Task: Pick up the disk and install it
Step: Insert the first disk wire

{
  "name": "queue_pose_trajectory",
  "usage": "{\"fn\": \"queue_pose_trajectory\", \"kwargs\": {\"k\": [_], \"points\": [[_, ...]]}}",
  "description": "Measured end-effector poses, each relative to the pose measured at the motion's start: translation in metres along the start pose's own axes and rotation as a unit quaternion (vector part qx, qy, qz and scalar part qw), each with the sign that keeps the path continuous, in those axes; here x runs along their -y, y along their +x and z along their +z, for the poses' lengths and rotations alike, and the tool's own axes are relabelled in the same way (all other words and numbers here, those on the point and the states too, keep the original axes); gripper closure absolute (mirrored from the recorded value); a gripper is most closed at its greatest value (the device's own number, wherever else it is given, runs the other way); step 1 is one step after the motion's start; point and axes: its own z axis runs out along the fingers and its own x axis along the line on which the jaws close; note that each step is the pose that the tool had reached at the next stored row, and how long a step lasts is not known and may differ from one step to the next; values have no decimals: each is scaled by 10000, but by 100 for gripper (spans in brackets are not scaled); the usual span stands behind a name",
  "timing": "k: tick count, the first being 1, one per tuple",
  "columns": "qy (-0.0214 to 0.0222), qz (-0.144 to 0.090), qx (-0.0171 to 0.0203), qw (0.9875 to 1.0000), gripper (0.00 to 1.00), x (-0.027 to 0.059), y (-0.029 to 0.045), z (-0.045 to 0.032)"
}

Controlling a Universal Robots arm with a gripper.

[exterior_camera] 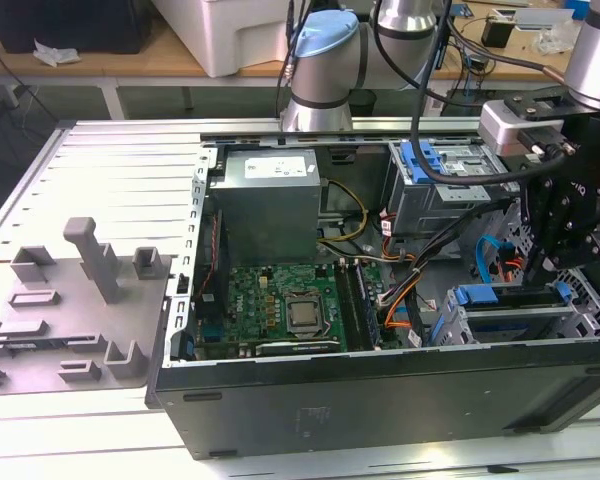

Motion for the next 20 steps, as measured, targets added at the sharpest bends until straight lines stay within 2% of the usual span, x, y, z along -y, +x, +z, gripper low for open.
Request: {"fn": "queue_pose_trajectory", "kwargs": {"k": [9,20], "points": [[-1,0,86,10000,83,0,8,1],[-1,-1,87,10000,83,-6,9,0]]}}
